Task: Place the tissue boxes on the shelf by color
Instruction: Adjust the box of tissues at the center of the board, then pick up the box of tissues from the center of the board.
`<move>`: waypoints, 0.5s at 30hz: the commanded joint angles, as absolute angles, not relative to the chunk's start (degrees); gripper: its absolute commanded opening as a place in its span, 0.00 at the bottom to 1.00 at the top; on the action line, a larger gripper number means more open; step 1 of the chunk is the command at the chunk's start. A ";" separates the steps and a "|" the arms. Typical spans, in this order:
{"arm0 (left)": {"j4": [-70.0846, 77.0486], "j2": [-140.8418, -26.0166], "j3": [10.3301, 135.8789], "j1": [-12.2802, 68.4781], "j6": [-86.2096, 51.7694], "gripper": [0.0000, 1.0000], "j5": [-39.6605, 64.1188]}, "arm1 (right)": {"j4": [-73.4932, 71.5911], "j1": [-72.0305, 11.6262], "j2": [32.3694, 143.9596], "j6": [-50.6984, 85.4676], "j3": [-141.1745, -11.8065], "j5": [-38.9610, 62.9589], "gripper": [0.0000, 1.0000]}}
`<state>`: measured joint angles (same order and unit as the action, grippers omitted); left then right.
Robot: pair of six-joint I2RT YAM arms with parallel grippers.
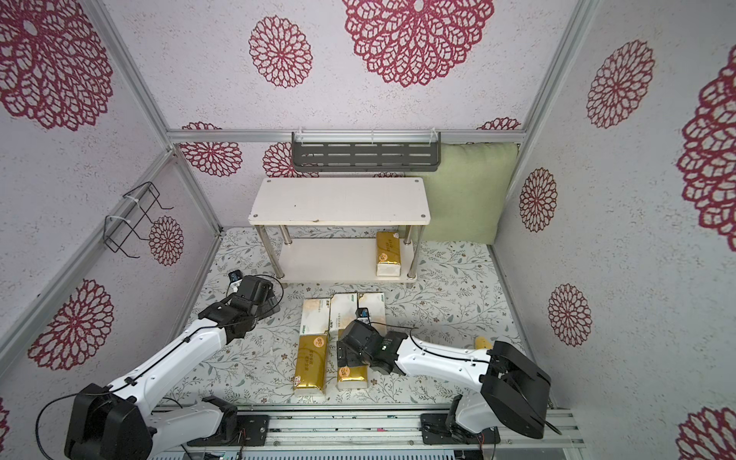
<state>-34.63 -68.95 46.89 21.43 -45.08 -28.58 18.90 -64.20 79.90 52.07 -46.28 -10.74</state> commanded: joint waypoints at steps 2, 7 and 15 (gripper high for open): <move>-34.59 -69.15 48.34 22.26 -45.12 0.97 -29.13 | 22.05 -65.90 78.84 54.24 -47.70 -12.20 0.99; -34.32 -69.30 48.00 22.32 -45.13 0.97 -29.05 | 22.82 -67.91 78.97 56.39 -47.91 -12.67 0.99; -33.75 -69.79 47.81 22.59 -45.27 0.97 -28.74 | 24.86 -70.92 80.06 58.88 -49.31 -14.59 0.99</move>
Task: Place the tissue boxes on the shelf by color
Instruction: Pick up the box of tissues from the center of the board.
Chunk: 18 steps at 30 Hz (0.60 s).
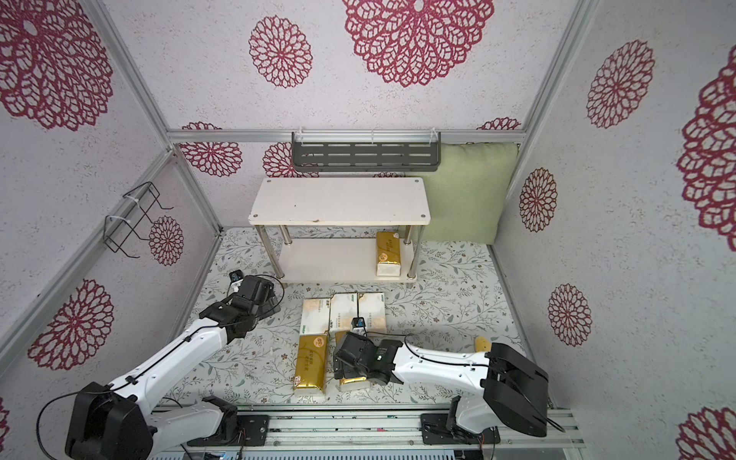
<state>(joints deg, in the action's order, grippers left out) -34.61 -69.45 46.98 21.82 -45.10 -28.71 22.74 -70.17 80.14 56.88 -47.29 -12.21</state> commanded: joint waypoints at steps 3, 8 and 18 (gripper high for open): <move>-33.74 -69.70 47.72 22.62 -45.18 0.97 -28.83 | 25.55 -70.93 80.07 59.58 -49.48 -15.13 0.99; -33.49 -69.49 47.33 22.77 -45.44 0.97 -28.92 | 26.61 -73.42 80.58 60.64 -49.49 -16.32 0.99; -33.31 -69.57 47.97 22.92 -45.03 0.97 -28.75 | 27.95 -75.14 82.82 62.67 -50.07 -17.76 0.99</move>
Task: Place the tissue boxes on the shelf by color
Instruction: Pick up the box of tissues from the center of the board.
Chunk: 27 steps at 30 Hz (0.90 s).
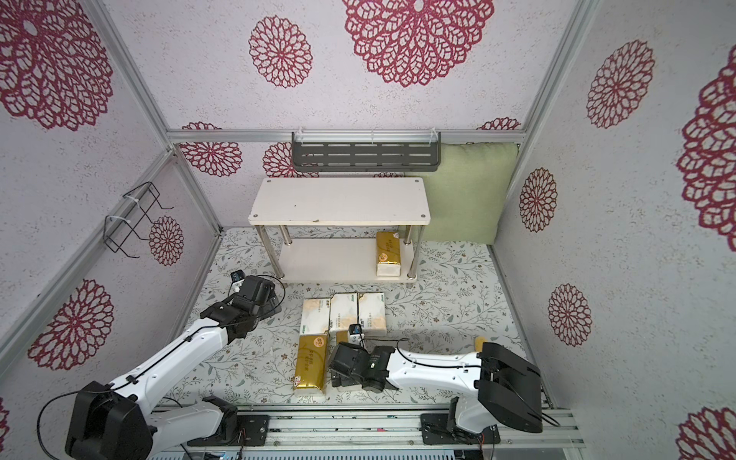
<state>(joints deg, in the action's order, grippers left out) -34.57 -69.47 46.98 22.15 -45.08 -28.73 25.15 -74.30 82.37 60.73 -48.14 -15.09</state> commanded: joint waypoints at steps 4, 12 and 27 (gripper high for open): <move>-32.90 -69.83 47.98 22.97 -45.00 0.97 -28.72 | 29.40 -76.55 83.75 64.25 -50.17 -21.00 0.99; -32.43 -71.37 49.34 23.03 -44.41 0.97 -28.32 | 27.69 -77.99 84.46 65.87 -47.81 -26.83 0.99; -33.11 -72.55 50.89 23.69 -44.29 0.97 -28.61 | 24.71 -75.65 87.69 62.70 -47.30 -24.01 0.95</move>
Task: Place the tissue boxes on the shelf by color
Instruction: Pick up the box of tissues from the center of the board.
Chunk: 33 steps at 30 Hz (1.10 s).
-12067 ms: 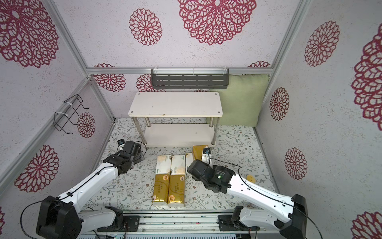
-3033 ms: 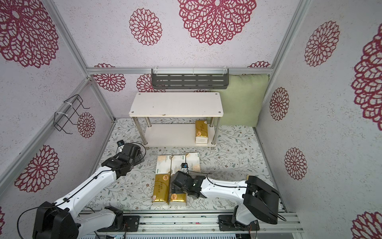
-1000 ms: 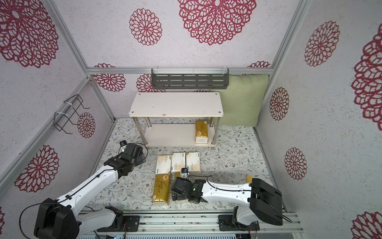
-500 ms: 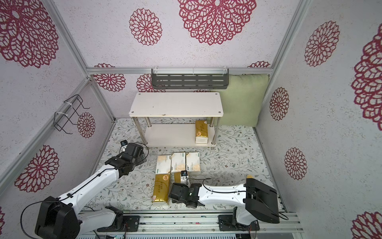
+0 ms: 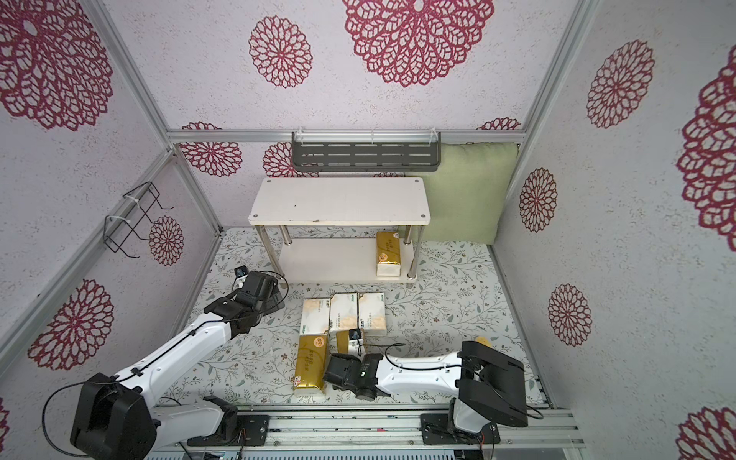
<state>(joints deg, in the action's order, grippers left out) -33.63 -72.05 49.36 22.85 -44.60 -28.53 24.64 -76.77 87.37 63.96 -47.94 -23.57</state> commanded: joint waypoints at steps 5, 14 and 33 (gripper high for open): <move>-33.40 -72.42 51.06 23.77 -44.35 0.97 -28.94 | 24.35 -75.15 87.90 61.56 -47.31 -23.15 0.90; -33.05 -73.87 51.04 23.88 -43.94 0.98 -29.40 | 28.98 -75.12 84.48 59.19 -49.32 -21.45 0.88; -32.93 -75.32 51.85 23.96 -44.03 0.97 -29.44 | 41.97 -73.92 78.50 52.92 -63.46 -23.74 0.86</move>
